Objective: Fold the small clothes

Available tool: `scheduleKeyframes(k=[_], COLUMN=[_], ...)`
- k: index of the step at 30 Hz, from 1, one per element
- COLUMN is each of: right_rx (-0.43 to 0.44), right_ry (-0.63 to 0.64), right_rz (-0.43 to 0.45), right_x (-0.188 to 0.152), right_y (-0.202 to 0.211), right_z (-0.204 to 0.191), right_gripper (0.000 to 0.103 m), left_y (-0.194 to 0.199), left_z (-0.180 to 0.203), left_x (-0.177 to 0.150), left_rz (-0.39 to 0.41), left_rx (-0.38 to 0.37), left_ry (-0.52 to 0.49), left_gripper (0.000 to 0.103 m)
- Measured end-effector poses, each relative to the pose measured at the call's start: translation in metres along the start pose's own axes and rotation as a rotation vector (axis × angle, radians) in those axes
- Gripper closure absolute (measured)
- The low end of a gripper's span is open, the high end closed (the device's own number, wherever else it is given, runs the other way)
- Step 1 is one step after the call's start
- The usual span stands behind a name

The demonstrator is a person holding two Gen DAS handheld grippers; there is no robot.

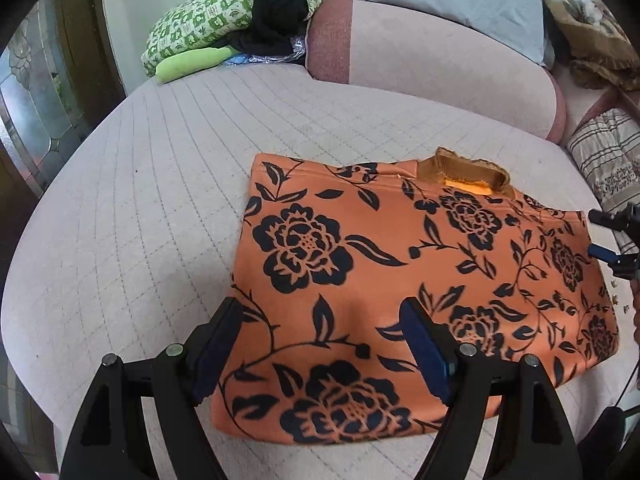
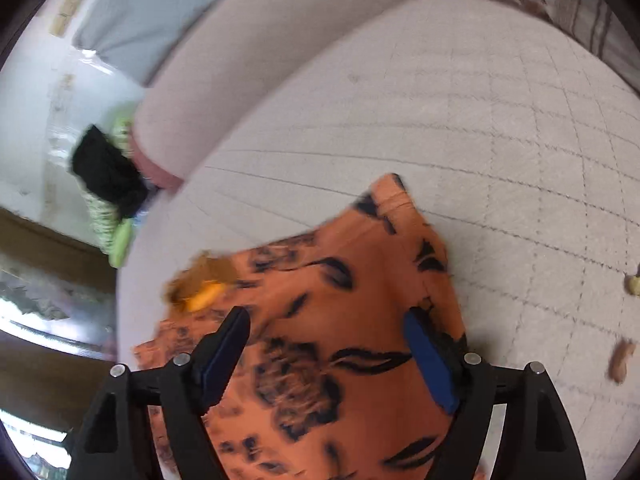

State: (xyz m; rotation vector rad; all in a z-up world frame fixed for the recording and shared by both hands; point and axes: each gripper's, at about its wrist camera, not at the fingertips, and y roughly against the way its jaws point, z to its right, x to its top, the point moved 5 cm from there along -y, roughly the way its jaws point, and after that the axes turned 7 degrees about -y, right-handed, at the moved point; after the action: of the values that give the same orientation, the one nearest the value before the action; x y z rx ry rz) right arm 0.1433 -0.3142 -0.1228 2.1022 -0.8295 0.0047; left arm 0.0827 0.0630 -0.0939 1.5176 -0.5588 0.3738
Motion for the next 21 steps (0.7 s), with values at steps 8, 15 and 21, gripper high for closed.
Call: scheduleKeyframes(k=[8,15,21], right_rx=[-0.025,0.087,0.113], right_ry=[-0.057,-0.055,-0.261], right_rz=[0.021,0.037,-0.014], right_x=[-0.006,-0.096,-0.166], right_y=[0.002,0.079,0.076], right_z=[0.012,0.014,0.075], right_gripper=[0.022,0.020,0.019], left_y=[0.003,-0.018,-0.031], left_z=[0.022,0.044,0.054], left_x=[-0.017,-0.034,-0.040], left_rz=[-0.029,-0.048,-0.056], left_rx=[-0.015,-0.026,-0.005], left_ry=[-0.010,-0.039,-0.060], left_gripper=[0.022,0.022,0.022])
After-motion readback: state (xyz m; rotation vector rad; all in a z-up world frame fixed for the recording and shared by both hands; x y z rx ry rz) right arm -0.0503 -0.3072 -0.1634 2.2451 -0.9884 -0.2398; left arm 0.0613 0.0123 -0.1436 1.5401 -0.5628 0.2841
